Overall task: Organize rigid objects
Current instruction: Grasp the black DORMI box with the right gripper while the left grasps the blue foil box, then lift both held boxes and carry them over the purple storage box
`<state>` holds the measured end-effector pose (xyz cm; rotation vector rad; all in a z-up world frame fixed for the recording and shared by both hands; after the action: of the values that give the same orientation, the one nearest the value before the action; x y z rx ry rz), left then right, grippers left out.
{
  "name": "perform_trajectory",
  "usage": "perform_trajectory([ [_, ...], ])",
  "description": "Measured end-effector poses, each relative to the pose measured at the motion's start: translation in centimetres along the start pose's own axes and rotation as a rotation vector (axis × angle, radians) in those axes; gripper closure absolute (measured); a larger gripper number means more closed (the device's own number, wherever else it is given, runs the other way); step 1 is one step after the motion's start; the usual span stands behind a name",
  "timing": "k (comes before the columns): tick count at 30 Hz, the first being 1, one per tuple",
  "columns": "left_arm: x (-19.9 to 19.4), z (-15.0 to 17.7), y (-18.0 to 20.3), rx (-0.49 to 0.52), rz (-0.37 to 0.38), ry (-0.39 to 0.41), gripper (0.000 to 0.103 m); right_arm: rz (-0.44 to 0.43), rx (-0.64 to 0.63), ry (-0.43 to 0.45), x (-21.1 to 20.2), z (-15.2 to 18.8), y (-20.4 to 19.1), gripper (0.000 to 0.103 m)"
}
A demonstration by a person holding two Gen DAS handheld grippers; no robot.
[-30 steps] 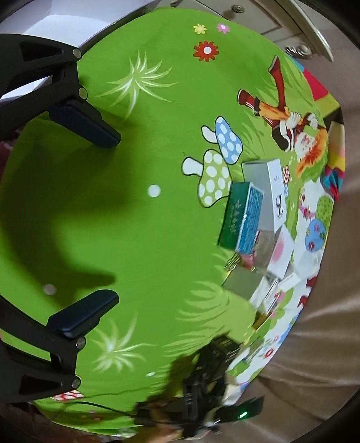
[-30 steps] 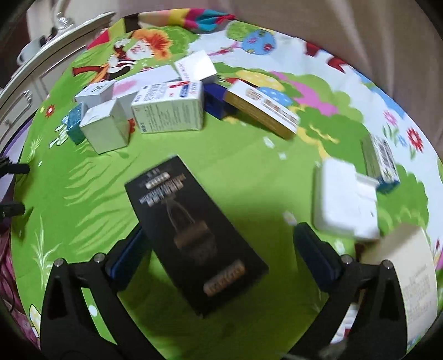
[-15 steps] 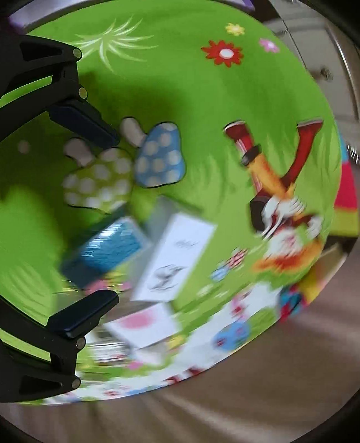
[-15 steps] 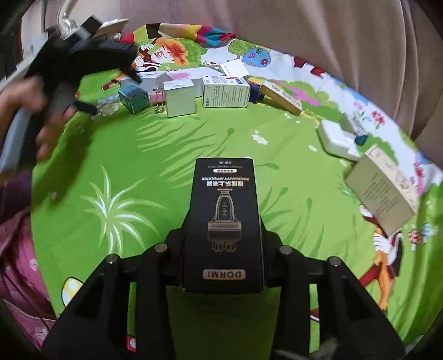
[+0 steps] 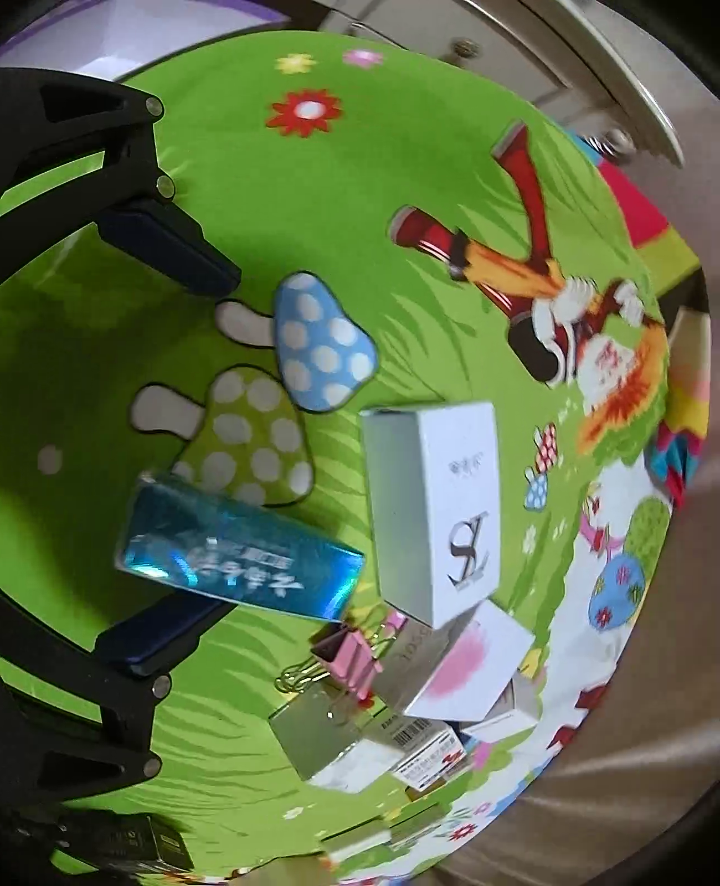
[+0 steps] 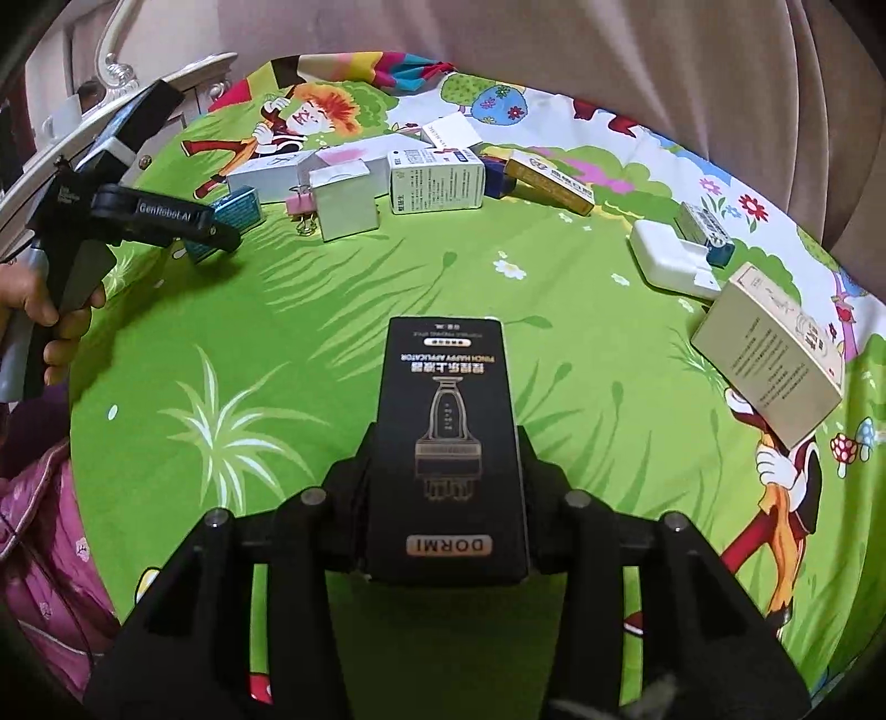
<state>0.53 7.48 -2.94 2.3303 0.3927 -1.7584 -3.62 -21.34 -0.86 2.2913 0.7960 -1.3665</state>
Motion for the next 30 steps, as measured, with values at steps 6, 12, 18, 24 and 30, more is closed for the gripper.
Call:
perform_trajectory([
  [6, 0.0, -0.6, 1.6, 0.102, 0.03, 0.098, 0.015, 0.011, 0.041, -0.007, 0.1, 0.0, 0.7, 0.04],
  [12, -2.1, 2.7, 4.1, 0.225, 0.113, 0.145, 0.073, 0.026, 0.073, -0.016, 0.3, 0.0, 1.3, 0.029],
  [18, -3.0, 5.8, 5.8, 0.369, 0.156, 0.206, 0.073, 0.044, 0.102, -0.027, 0.5, -0.1, 1.6, 0.021],
  [24, -2.9, 5.5, 5.7, 0.369, 0.167, 0.192, 0.073, 0.052, 0.107, -0.005, 0.1, -0.3, 0.9, 0.06],
  [30, -2.9, 6.0, 5.8, 0.382, 0.161, 0.202, 0.073, 0.101, 0.163, -0.005, 0.0, -0.2, -0.5, 0.06],
])
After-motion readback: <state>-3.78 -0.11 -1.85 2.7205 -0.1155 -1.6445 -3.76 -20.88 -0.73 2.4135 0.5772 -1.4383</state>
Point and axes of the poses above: each gripper's, at about its wrist camera, not at the fingertips, and x roughly the way its jaws point, y to its right, z to its underside, the point moved 3 cm from there along x, roughly the way its jaws point, and after that the axes turned 11 degrees about -y, right-handed, at the moved point
